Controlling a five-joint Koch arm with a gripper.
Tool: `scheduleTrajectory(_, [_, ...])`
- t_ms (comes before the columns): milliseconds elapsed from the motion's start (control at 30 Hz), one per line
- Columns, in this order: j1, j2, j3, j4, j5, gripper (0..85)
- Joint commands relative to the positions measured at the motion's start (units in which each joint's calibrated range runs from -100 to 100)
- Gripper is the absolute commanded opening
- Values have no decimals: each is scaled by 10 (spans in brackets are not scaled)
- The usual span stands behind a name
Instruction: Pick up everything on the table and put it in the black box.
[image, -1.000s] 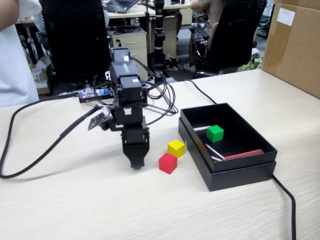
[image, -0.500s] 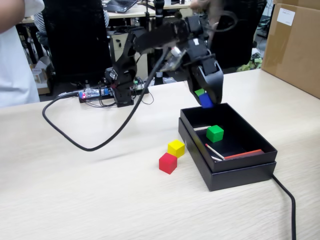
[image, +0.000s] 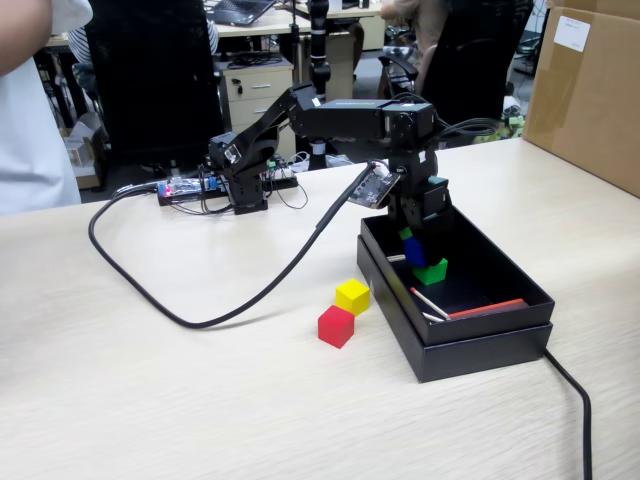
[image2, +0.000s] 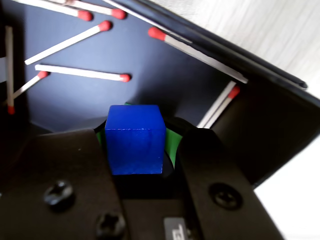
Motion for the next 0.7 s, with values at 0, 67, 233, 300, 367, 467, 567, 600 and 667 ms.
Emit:
scheduleTrajectory(0, [-3, -58, 7, -20, 4, 124])
scheduleTrajectory(67, [-6, -60, -1, -20, 4, 124])
scheduleTrajectory(233, [-6, -48, -18, -20, 6, 242])
scheduleTrajectory(300, [-5, -49, -24, -20, 6, 303])
scheduleTrajectory(367, [-5, -50, -28, -20, 6, 379])
scheduleTrajectory(467, [-7, -113, -30, -20, 6, 407])
scheduleTrajectory(567, [-28, -265, -50, -20, -10, 406])
scheduleTrajectory(600, [-35, -292, -59, -20, -18, 406])
scheduleTrajectory(667, [-50, -333, -70, -20, -36, 404])
